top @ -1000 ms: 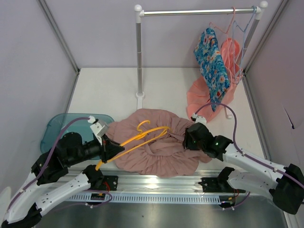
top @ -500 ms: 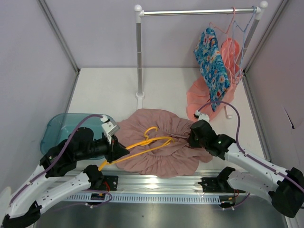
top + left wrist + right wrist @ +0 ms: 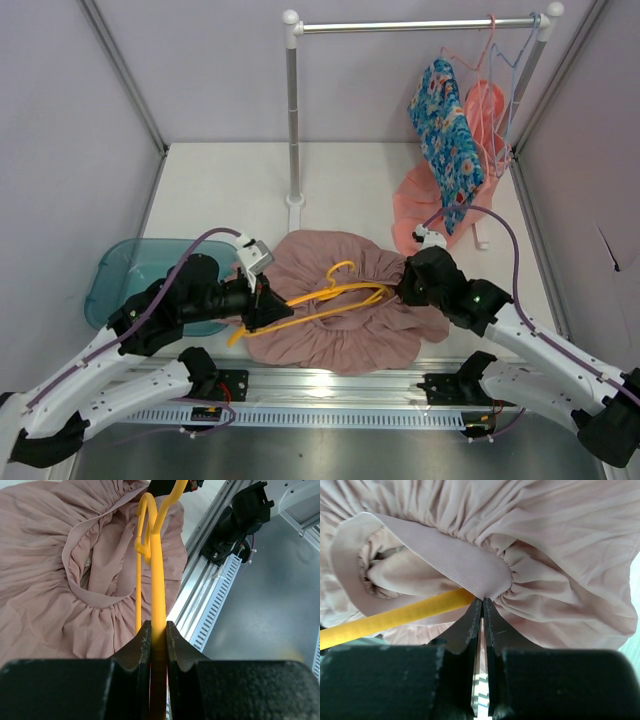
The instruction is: Place the skirt on the hanger
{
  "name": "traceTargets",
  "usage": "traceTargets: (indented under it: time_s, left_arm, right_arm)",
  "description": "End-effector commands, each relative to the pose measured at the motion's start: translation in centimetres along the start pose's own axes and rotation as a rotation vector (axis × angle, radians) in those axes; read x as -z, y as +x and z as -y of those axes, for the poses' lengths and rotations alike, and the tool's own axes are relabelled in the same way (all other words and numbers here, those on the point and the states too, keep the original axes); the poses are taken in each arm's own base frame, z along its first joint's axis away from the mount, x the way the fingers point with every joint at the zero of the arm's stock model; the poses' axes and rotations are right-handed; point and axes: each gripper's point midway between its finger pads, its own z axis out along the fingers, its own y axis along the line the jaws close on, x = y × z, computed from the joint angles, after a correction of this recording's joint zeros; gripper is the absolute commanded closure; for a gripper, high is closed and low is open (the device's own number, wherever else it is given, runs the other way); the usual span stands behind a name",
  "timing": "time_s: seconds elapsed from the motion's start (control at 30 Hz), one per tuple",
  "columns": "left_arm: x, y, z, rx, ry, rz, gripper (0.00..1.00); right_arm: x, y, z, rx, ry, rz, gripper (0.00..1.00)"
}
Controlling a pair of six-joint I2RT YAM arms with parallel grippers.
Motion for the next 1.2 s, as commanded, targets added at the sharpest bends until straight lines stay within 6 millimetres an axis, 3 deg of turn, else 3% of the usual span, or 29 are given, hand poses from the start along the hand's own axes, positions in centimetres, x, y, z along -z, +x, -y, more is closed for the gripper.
traceTargets:
  time_s: [0.0, 0.27, 0.67, 0.9, 1.17]
  left_arm:
    - [-0.5, -2.8, 1.0, -0.061, 0.044, 0.103, 1.0]
    - [-3.3, -3.9, 1.3, -0.069, 0.1, 0.139, 1.0]
    - [-8.6, -3.0, 1.3, -0.011, 0.184, 0.114, 1.0]
    - [-12.0, -3.0, 1.0, 0.034, 0.219, 0.113, 1.0]
    - [-14.4, -2.8, 0.6, 0.095, 0.228, 0.091, 1.0]
  right_arm:
    - [2.1, -2.4, -1.7, 0.01, -0.061, 0.047, 0.94]
    - [4.2, -3.6, -3.1, 0.032, -0.103, 0.054, 0.94]
    - [6.5, -4.6, -5.3, 0.039, -0.17, 0.075, 0.95]
    - [7.2, -3.8, -6.6, 0.068, -0.187, 0.074, 0.95]
    - [6.4, -2.9, -5.6, 0.081, -0.158, 0.099, 0.88]
